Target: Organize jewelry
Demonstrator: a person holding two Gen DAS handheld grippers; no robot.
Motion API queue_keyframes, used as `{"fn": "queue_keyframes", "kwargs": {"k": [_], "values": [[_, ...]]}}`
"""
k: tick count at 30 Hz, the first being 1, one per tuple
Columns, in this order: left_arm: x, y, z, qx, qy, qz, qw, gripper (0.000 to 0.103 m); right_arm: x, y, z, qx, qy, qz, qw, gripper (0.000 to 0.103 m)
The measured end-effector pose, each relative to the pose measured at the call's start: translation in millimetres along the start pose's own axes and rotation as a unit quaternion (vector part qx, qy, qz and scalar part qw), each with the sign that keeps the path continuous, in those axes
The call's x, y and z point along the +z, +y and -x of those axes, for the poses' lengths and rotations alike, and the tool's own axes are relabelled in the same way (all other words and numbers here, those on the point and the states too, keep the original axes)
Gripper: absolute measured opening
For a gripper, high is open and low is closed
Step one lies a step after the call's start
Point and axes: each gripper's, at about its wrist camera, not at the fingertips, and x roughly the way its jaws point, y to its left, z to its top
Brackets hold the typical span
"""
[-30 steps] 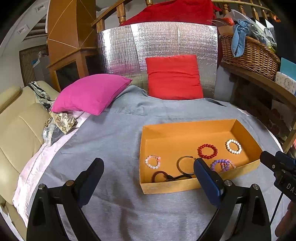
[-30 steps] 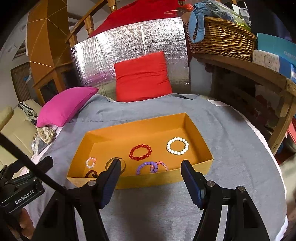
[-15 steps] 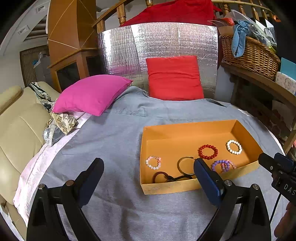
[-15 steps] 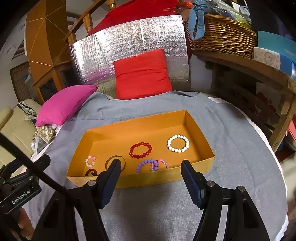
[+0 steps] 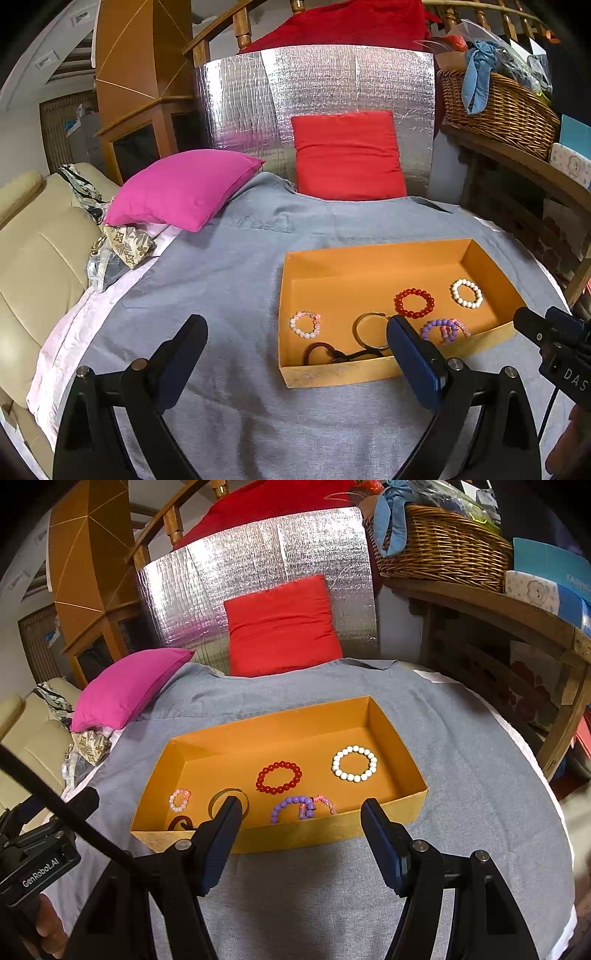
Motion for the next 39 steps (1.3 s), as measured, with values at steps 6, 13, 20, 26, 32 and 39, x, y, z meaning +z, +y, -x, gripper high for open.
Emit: {"fn": "queue_keyframes", "kwargs": {"k": [6, 13, 20, 26, 32, 39], "values": [[0, 0, 0, 0.003, -0.002, 0.0, 1.0, 0.097, -2, 1, -3, -0.001, 0.004, 0.001, 1.0, 0.071], [1, 0, 0, 0.004, -0.002, -0.001, 1.0, 0.097, -2, 1, -4, -0.001, 0.007, -0.001, 1.0, 0.071], [1, -1, -1, 0.005, -0.001, -0.003, 1.0, 0.097, -2, 2, -8, -0.002, 0.014, 0.001, 1.0, 0.071], [2, 0, -1, 0.005, -0.002, 0.0, 1.0, 0.097, -2, 1, -13, -0.001, 0.019, -0.004, 1.0, 0.071], [4, 4, -3, 0.005, -0.003, 0.004, 1.0, 0.097, -2, 3, -16, 0.0, 0.022, -0.003, 1.0, 0.071], [4, 4, -3, 0.008, -0.002, 0.003, 1.0, 0.097, -2, 7, -20, 0.002, 0.025, 0.0, 1.0, 0.071]]}}
